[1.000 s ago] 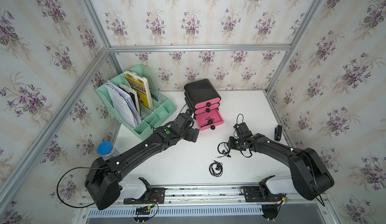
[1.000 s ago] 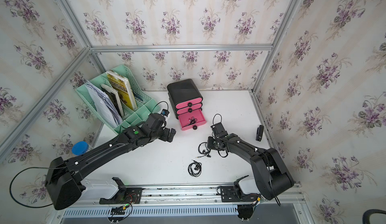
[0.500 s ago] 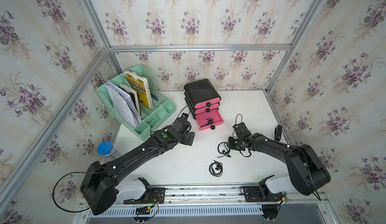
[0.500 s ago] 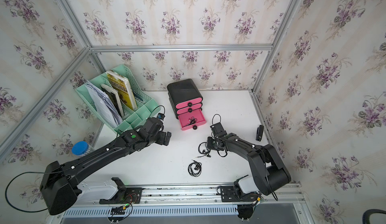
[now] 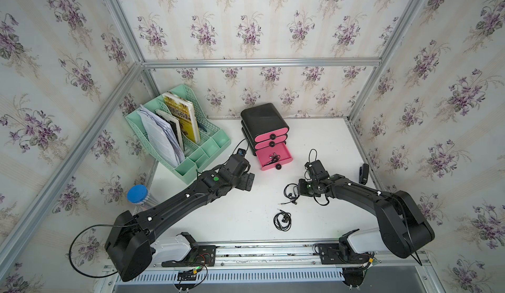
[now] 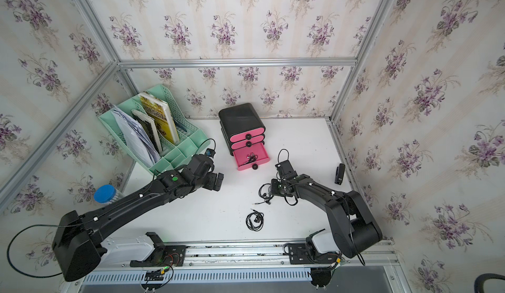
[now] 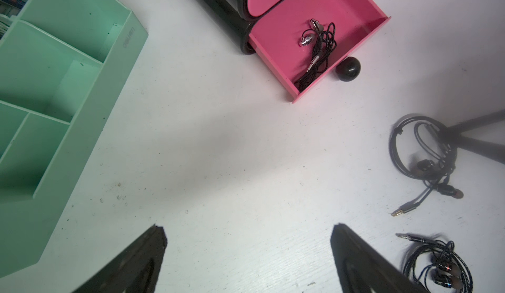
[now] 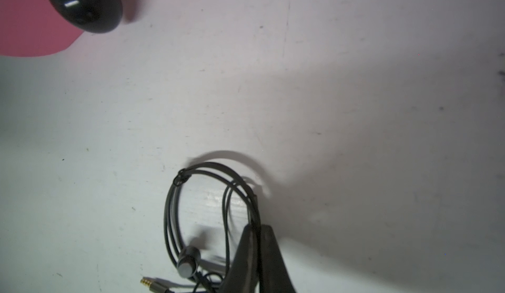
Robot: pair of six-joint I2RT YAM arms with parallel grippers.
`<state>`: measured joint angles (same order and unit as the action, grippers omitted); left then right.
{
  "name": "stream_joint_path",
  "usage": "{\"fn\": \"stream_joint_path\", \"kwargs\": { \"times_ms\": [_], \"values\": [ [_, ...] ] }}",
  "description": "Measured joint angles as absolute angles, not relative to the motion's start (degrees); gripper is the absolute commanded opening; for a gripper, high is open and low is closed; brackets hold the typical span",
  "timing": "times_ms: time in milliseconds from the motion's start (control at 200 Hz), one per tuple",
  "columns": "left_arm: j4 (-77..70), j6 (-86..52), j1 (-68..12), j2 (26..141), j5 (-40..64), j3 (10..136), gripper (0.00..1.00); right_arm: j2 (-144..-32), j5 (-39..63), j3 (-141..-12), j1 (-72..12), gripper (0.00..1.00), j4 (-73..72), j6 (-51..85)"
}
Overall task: Place the wired earphones into the drawer by color
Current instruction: Pick up the wired earphones from the center of the board, then place the wired earphones in the drawer.
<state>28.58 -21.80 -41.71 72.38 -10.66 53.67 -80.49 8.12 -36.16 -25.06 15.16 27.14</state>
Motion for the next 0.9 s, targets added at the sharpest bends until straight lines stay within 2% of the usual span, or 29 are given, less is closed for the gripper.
{"fn": "stream_joint_path", "kwargs": {
  "times_ms": [480, 904],
  "values": [
    [28.97, -22.92, -41.71, 71.33, -12.43, 52.95, 0.99, -67.68, 5.82, -38.37, -25.06, 0.00, 14.68, 26.68],
    [30.94, -26.11, -41.67, 67.20, -15.88, 51.29, 0.99, -72.47, 4.27, -45.89, -25.06, 0.00, 8.45, 28.75]
  ]
}}
